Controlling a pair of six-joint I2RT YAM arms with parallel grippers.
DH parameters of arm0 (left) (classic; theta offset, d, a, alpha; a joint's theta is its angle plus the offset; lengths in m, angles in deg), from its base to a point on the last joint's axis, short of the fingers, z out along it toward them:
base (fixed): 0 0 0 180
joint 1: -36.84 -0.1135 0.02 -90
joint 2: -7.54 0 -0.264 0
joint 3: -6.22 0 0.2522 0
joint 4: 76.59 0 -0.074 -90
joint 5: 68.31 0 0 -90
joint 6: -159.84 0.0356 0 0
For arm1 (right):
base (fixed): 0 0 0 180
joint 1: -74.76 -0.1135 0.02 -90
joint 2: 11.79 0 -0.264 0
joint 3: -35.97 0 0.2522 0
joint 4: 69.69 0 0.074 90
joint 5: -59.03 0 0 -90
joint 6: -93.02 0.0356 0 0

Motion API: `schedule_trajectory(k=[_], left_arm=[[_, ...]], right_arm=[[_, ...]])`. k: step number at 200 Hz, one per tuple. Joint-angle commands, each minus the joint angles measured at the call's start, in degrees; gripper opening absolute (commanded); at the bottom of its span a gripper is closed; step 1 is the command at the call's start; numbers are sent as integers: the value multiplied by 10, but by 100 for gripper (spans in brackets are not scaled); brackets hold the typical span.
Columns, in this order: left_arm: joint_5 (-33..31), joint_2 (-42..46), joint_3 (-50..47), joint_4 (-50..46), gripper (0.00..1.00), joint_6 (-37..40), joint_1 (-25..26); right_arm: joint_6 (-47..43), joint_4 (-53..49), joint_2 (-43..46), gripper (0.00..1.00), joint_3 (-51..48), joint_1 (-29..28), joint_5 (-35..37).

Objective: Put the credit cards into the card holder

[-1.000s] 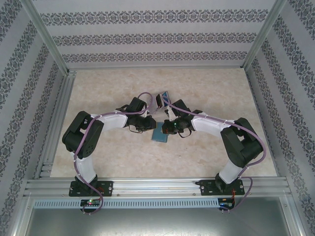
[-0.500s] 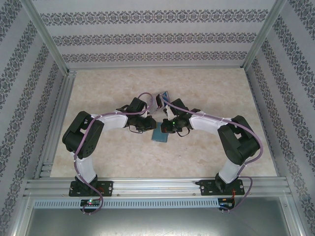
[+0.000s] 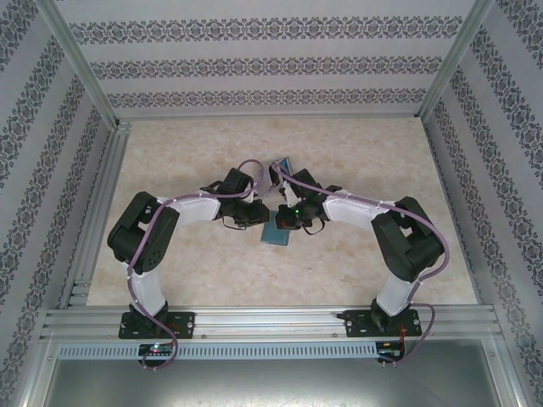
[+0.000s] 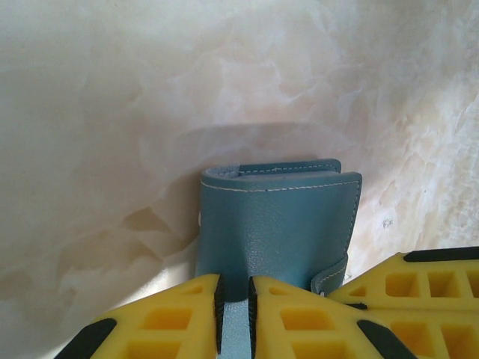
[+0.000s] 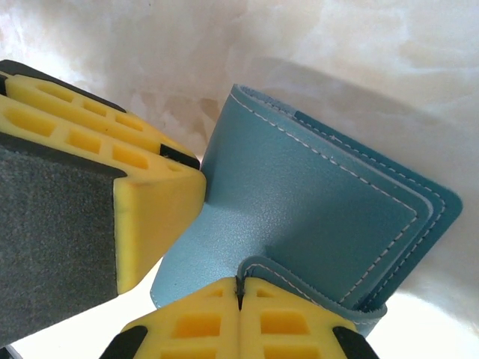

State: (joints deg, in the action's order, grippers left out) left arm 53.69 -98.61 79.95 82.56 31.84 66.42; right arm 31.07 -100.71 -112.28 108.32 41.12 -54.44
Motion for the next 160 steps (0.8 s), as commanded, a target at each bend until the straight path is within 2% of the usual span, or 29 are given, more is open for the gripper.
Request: schedule_trajectory(k=[1, 60, 160], left_arm=[[3, -11, -2, 1, 19, -7, 13], [3, -15, 2, 1, 19, -6, 13], [3, -18, 2, 5, 19, -5, 13]], right_arm=[[-12, -5, -25, 0, 18, -14, 8], [-29, -72, -49, 0, 34, -23, 57], [-33, -126, -100, 0, 44, -30, 107]])
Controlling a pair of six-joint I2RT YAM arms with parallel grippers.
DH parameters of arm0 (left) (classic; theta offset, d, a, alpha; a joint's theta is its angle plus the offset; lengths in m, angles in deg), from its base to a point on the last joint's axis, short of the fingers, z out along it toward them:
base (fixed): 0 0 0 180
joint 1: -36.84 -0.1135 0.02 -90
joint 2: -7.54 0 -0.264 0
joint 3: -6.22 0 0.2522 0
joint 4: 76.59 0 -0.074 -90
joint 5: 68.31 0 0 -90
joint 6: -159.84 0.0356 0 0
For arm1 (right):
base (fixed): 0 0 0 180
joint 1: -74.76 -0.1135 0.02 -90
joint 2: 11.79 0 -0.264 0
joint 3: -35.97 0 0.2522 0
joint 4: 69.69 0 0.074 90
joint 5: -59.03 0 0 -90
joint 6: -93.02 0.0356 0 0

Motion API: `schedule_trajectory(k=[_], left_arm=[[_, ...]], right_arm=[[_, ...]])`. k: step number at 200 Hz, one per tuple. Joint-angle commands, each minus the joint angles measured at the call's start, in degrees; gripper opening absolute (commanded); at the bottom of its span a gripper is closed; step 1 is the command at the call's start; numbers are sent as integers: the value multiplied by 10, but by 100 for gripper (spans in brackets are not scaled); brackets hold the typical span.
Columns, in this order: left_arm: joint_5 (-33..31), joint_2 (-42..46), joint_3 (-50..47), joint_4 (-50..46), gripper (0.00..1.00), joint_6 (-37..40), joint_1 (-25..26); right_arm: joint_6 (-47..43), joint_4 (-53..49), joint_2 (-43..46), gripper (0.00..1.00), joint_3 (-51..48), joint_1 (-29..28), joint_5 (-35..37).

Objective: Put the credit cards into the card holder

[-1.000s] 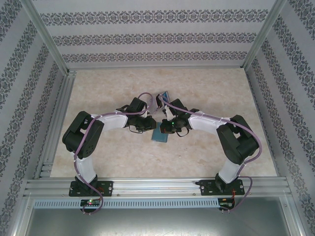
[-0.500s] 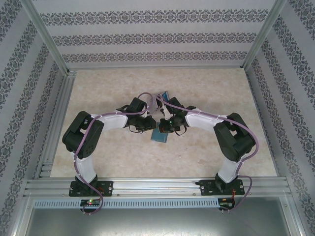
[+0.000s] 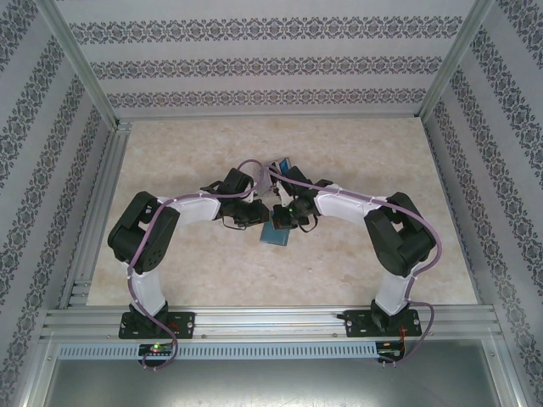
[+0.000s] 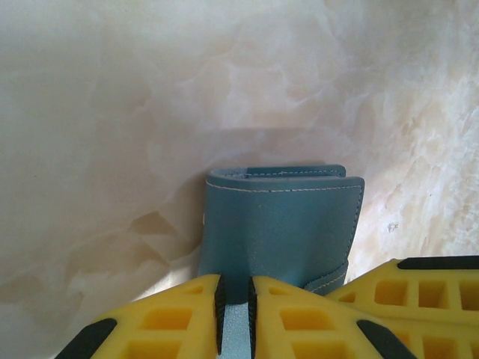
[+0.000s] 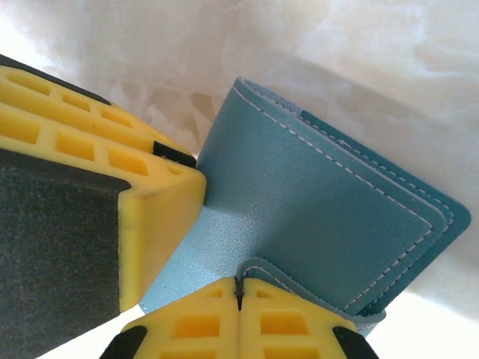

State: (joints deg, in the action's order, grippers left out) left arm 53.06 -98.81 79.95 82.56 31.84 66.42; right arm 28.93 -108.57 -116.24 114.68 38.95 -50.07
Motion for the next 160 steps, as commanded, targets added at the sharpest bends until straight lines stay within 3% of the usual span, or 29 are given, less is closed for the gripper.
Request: schedule_trajectory(k=[1, 160], left_arm=[[10, -16, 2, 5, 19, -5, 13], [-14, 9, -9, 9, 19, 1, 13]], right_arm=[[-11, -47, -61, 1, -20, -9, 64], [-5, -41, -68, 1, -27, -13, 65]])
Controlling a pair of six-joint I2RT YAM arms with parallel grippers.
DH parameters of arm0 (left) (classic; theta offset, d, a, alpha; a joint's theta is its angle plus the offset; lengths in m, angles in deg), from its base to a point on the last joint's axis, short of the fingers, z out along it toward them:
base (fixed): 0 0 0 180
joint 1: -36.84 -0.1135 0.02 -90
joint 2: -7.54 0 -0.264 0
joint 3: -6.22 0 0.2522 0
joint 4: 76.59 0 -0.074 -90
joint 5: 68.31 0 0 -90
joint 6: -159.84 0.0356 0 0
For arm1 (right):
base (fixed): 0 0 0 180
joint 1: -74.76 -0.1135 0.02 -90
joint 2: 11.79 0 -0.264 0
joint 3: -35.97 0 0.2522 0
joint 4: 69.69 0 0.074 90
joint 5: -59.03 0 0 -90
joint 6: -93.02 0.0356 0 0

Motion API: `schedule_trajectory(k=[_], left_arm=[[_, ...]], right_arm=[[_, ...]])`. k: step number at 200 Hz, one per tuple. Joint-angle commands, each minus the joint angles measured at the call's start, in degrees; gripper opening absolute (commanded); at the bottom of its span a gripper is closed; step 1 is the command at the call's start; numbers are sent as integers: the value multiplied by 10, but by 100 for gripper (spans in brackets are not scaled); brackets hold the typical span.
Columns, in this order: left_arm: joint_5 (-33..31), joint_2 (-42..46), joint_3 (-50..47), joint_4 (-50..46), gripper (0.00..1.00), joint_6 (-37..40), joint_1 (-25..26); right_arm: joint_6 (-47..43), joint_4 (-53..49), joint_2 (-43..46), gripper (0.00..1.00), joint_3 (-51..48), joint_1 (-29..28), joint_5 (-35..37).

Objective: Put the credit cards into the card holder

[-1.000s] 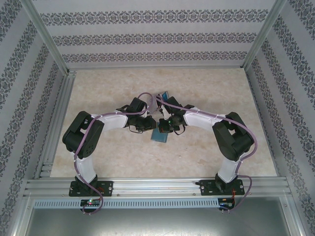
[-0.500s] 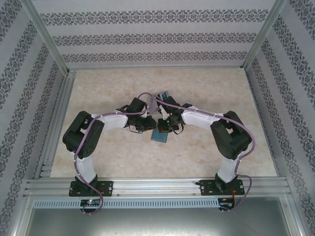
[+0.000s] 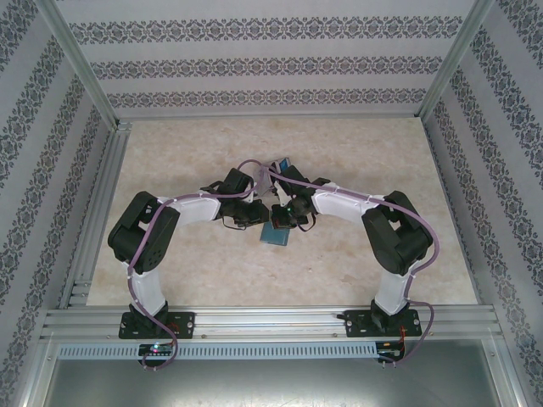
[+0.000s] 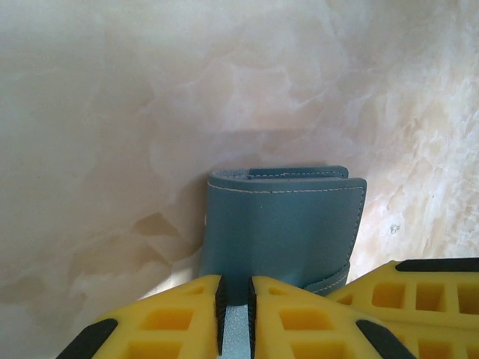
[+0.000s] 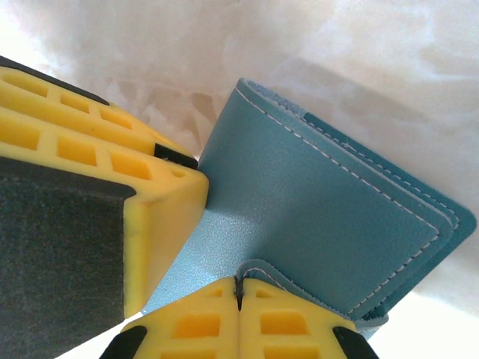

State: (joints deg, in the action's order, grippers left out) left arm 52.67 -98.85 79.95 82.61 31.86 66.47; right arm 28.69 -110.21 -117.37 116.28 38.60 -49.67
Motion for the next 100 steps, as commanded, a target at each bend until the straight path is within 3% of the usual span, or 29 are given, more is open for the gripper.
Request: schedule_trajectory(k=[1, 100], left_arm=[[-10, 10, -9, 8, 19, 1, 12], [-81, 85, -31, -4, 23, 20, 12]], right_arm=[[-2, -24, -56, 1, -43, -10, 61], [4, -28, -18, 2, -70, 2, 89]])
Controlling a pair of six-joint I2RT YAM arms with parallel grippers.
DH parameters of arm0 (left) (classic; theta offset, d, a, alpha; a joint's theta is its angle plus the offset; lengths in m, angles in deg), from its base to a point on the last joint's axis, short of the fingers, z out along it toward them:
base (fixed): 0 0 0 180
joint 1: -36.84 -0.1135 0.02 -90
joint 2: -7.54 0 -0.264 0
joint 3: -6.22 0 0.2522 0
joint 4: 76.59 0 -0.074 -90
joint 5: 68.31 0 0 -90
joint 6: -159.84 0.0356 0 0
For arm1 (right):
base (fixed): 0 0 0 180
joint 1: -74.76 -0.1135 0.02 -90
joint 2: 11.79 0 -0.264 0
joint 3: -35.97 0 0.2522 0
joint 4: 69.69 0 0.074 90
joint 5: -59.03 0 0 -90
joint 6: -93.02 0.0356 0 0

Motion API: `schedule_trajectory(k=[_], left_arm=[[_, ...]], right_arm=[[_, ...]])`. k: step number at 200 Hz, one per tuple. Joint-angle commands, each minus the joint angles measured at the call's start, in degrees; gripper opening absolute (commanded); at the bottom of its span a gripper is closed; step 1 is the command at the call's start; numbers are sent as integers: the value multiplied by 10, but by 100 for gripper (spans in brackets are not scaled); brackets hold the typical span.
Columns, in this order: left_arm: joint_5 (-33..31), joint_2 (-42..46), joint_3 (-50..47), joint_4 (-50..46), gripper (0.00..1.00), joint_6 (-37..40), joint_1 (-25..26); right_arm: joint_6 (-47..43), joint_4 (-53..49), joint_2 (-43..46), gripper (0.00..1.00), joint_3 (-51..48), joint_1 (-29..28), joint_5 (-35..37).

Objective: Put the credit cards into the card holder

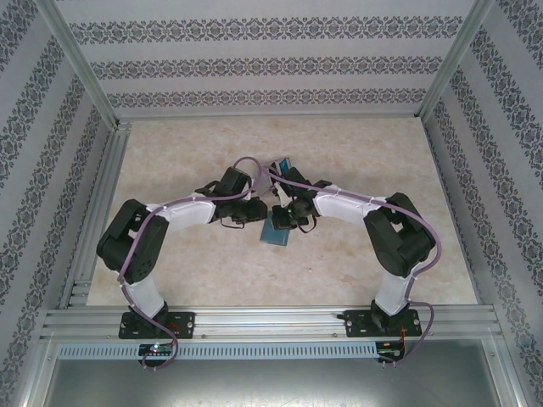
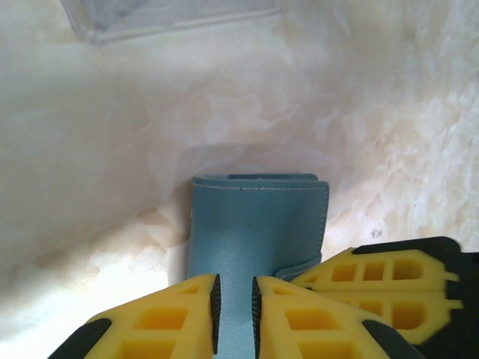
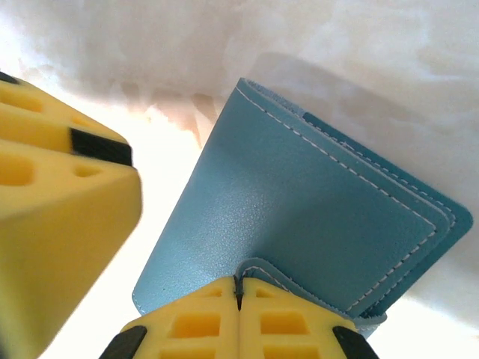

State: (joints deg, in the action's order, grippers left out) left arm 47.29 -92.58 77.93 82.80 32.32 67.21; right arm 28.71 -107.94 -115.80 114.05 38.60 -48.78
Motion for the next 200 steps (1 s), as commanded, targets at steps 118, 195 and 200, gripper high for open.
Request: schedule_trajectory(k=[118, 195, 200], left_arm=[[-145, 155, -67, -37, 24, 31, -26], [-219, 279, -135, -39, 33, 8, -90], [-227, 288, -138, -42, 38, 9, -97]], right_arm=[[12, -57, 70, 6, -106, 71, 135], [-31, -86, 10, 9, -6, 84, 201], [-36, -94, 4, 9, 4, 84, 213]])
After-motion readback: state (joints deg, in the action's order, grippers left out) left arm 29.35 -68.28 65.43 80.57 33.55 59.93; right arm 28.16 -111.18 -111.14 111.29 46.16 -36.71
